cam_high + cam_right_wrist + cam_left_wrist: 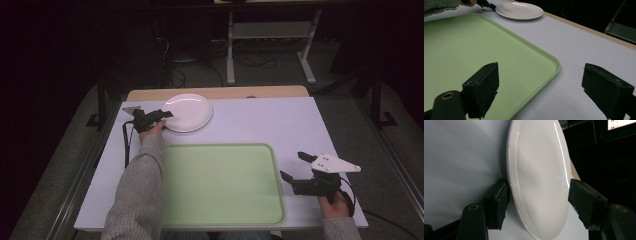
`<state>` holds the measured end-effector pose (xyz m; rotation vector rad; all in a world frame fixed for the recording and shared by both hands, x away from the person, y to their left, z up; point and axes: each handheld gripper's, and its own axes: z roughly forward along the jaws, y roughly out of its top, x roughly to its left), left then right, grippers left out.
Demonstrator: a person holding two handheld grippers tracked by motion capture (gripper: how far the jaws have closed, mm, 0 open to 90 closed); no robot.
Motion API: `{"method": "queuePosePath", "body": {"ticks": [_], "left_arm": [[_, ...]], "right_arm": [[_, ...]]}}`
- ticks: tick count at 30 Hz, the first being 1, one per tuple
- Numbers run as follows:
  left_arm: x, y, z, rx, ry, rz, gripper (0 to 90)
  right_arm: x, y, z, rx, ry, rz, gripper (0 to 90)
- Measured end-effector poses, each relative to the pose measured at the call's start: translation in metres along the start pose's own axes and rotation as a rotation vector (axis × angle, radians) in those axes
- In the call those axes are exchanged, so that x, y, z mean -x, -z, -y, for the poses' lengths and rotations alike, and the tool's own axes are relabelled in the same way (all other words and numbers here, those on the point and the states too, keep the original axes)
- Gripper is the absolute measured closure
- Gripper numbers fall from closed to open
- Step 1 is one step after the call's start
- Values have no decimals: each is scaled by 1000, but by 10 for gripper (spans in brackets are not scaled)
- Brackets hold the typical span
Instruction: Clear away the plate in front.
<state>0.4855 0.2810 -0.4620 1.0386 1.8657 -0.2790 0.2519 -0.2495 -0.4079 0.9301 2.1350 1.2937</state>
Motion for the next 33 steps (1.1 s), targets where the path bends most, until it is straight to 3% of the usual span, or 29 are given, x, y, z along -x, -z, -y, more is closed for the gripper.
{"method": "queuePosePath", "body": {"ticks": [7,10,18,19,22,24,27,33], "left_arm": [[2,-5,0,4,12,-13,355],[1,-5,1,14,22,-32,408],[0,-5,4,36,-15,-71,565],[-3,-5,8,67,-2,-64,595],[-3,-5,11,84,-20,-81,652],[-3,-5,11,85,-24,-87,664],[-5,-5,11,80,-25,-112,759],[-10,-4,6,60,13,-85,810]], "right_arm": [[2,1,0,11,-5,11,134],[2,1,0,14,-4,10,135],[1,1,-2,20,1,9,134],[1,2,-2,21,1,6,135],[2,3,-2,25,-3,5,134],[2,4,-2,26,-3,6,134],[2,4,-3,28,0,7,134],[3,3,-3,24,-7,8,134]]}}
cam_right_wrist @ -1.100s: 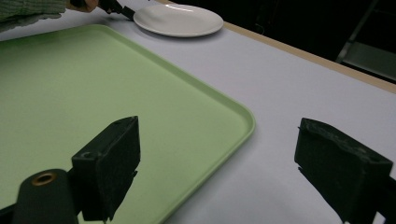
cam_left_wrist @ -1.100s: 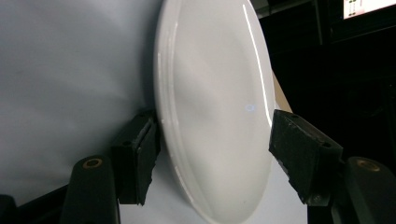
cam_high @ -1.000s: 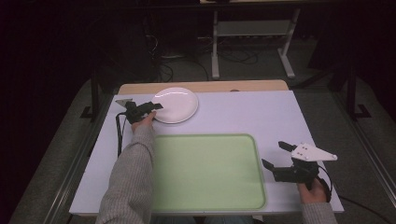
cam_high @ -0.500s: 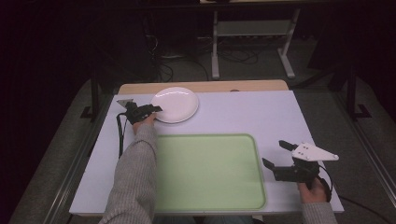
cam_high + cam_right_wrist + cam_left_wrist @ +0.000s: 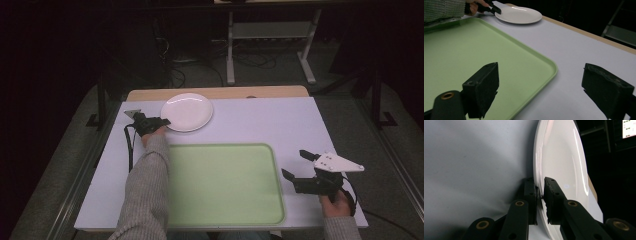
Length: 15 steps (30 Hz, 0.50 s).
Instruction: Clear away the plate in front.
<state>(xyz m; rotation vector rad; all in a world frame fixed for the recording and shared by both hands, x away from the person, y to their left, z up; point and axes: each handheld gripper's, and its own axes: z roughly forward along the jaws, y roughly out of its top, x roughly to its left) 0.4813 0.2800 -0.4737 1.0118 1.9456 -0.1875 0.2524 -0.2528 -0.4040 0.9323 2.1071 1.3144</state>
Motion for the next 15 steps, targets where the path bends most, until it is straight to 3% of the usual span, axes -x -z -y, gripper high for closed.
{"method": "queuePosePath", "body": {"ticks": [9,10,15], "left_arm": [[-5,1,-4,-30,26,43,834],[-7,2,-4,-20,35,80,844],[-4,6,-5,14,19,149,870]], "right_arm": [[0,1,0,3,1,-5,134],[0,1,0,2,1,-5,134],[0,1,0,-2,3,-6,134]]}}
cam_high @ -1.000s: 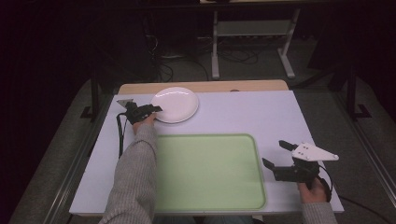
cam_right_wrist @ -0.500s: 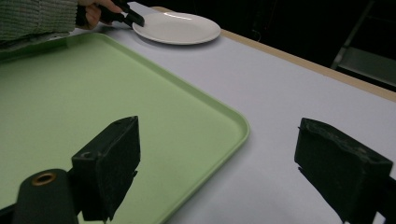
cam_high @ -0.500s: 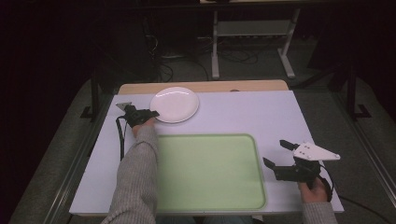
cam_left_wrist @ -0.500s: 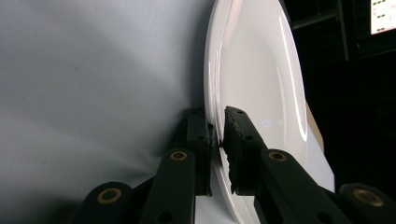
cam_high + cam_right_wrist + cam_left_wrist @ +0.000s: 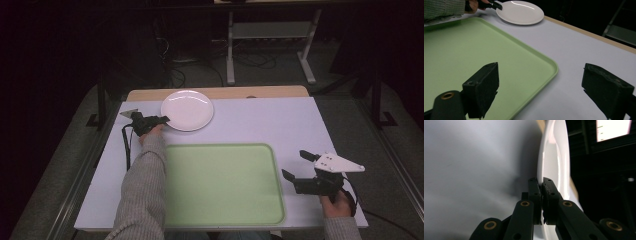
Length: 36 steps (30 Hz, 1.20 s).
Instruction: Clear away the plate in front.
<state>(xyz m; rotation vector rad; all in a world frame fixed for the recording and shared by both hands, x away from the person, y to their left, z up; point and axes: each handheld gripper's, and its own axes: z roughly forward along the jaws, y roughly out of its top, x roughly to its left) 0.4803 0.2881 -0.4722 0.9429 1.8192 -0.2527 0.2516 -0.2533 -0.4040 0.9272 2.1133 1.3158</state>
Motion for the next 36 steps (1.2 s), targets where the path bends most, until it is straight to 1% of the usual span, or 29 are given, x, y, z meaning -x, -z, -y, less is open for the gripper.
{"method": "queuePosePath", "body": {"ticks": [3,7,8,10,16,19,20,21,27,30,33,36], "left_arm": [[3,0,0,8,8,5,866],[2,1,0,7,5,-5,871],[2,1,0,8,15,0,870],[2,1,0,12,8,-1,869],[3,2,0,18,22,3,865],[4,3,-1,17,3,3,865],[4,3,-1,17,3,3,865],[4,4,-2,17,-9,1,866],[5,8,-4,26,-14,11,862],[4,9,-5,28,-2,37,863],[4,10,-6,30,8,81,864],[5,13,-8,29,12,111,865]], "right_arm": [[0,0,0,-4,2,1,134],[0,1,0,-3,1,1,134],[0,1,0,-2,0,2,134],[0,1,1,-1,-1,3,135],[1,2,1,-2,-3,7,135],[1,3,2,-1,-3,7,134],[1,3,2,-1,-5,7,135],[1,2,2,0,-5,7,134],[1,2,2,-4,-3,7,135],[1,2,2,-4,-4,8,134],[1,2,2,-5,-6,8,135],[1,2,2,-5,-8,7,134]]}}
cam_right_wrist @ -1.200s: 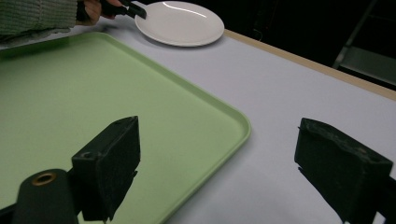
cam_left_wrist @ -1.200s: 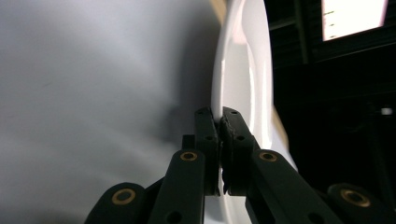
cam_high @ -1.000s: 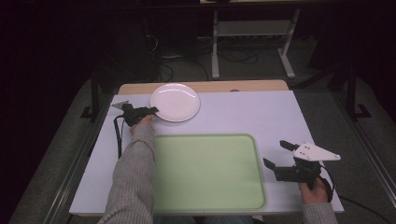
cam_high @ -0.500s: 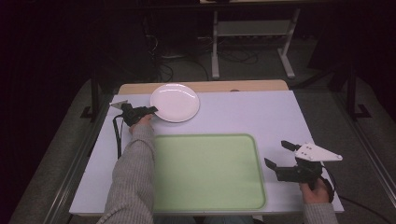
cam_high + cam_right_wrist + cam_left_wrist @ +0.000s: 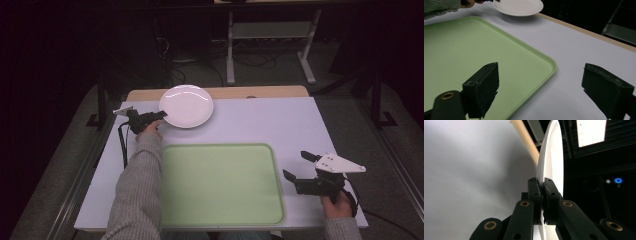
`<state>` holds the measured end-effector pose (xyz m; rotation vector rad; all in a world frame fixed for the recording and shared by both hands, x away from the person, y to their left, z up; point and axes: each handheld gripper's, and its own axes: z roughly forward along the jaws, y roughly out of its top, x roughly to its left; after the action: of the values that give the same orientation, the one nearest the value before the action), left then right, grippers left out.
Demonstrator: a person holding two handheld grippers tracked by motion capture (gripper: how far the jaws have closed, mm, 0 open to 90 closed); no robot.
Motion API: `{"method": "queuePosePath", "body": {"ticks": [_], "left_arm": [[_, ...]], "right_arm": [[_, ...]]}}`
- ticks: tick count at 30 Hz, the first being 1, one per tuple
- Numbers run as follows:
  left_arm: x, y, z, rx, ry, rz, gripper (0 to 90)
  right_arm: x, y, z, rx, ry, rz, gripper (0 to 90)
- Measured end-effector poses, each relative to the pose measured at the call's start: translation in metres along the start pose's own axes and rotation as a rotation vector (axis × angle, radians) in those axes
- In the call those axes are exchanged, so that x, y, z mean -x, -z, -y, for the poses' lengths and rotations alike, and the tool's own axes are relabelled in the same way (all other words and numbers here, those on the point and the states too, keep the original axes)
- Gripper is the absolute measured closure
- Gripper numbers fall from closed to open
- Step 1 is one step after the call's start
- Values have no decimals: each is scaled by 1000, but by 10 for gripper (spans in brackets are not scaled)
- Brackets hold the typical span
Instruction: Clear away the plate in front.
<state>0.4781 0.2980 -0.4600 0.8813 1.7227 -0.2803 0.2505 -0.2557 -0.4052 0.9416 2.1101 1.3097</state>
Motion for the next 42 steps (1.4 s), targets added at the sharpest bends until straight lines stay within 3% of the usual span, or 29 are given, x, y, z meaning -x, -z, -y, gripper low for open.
{"method": "queuePosePath", "body": {"ticks": [3,5,8,12,16,22,23,29,33,39,42], "left_arm": [[2,5,-2,-4,-11,9,865],[0,7,-5,-36,-7,29,861],[-1,14,-8,-50,-30,20,866],[1,20,-9,-53,-51,17,866],[2,30,-12,-53,-41,53,867],[7,41,-13,-48,-71,59,868],[8,44,-12,-59,-96,67,867],[10,54,-1,-96,-134,86,868],[10,60,8,-117,-143,117,870],[13,65,18,-142,-176,109,872],[8,67,30,-159,-166,126,872]], "right_arm": [[0,0,0,1,-1,1,134],[0,1,0,3,-2,-1,134],[0,1,0,3,-7,-1,134],[0,0,1,0,-9,0,134],[0,1,1,1,-14,2,134],[1,0,2,3,-23,8,134],[1,0,2,3,-21,7,135],[0,-1,2,-4,-24,6,134],[0,0,2,-3,-23,7,134],[-2,-1,2,-5,-21,4,134],[-3,-1,2,-8,-18,2,134]]}}
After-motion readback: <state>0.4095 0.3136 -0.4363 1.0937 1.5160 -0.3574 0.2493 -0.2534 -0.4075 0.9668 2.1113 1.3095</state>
